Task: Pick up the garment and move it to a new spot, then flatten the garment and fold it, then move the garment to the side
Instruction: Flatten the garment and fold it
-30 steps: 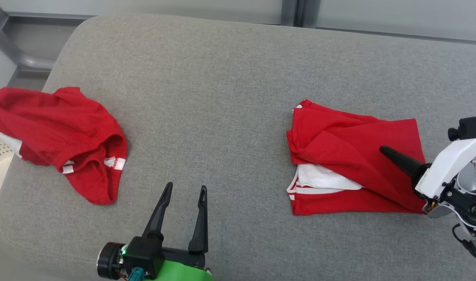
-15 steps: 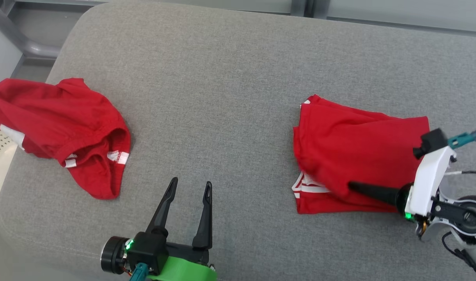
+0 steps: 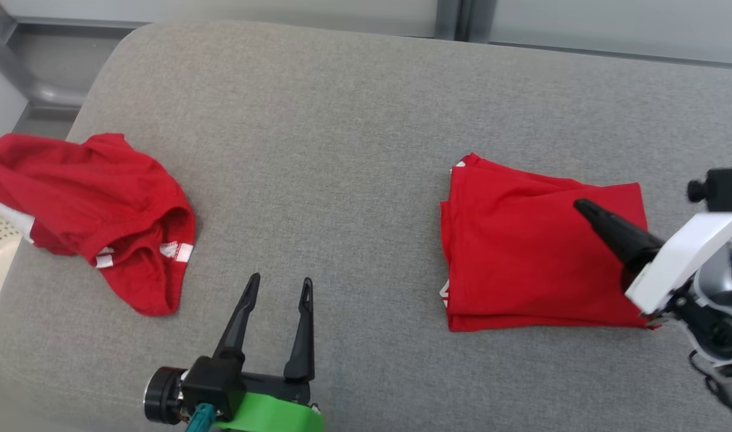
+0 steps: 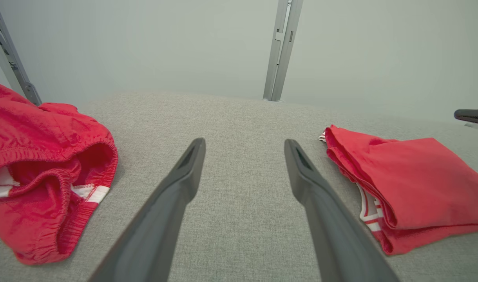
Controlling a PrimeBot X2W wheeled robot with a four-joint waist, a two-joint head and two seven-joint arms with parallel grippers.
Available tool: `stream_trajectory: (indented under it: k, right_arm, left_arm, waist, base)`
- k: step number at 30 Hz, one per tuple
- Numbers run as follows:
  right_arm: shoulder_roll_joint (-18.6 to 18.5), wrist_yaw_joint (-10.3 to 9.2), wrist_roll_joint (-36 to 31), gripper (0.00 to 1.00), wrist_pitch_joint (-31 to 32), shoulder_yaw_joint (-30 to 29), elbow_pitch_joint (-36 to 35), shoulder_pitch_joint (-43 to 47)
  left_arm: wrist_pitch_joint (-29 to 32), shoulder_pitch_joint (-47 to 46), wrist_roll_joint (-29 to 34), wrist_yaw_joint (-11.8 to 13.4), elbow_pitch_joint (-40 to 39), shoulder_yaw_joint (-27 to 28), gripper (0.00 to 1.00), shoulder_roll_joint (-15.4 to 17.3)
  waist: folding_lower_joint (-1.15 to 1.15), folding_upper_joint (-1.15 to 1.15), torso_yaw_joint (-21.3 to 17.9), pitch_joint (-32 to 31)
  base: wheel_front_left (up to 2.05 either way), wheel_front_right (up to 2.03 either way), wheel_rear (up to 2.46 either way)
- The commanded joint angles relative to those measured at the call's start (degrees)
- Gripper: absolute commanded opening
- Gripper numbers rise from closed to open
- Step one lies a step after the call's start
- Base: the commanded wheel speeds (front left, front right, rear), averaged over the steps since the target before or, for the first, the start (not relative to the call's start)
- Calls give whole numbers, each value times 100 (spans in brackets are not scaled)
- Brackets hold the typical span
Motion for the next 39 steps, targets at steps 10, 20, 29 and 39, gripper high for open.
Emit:
stream_trajectory:
  k: [10, 20, 29, 39]
  right_arm:
    - [499, 3, -1630, 100, -2545, 865, 1149, -29]
    - [1479, 2, -3463, 100, -3157, 124, 1575, 349]
    - [2260, 2, -5190, 100, -3161, -730, 823, 1248]
    - [2538, 2, -5606, 100, -3162, -866, 439, 1937]
  left_arm:
    - [-16, 333, -57, -106, -31, 652, 100, 8]
    - [-16, 594, 88, -176, -65, 1027, 100, 7]
    - [-16, 823, 373, -56, -108, 1193, 100, 8]
    - [-16, 981, 641, -77, 14, 1298, 100, 8]
  waist:
    - [0, 0, -880, -507]
    - [0, 0, -1597, -877]
    - [0, 0, -1769, -1187]
    - [0, 0, -1713, -1319]
  base:
    - [0, 0, 0]
    - [0, 0, 0]
    - [0, 0, 0]
    - [0, 0, 0]
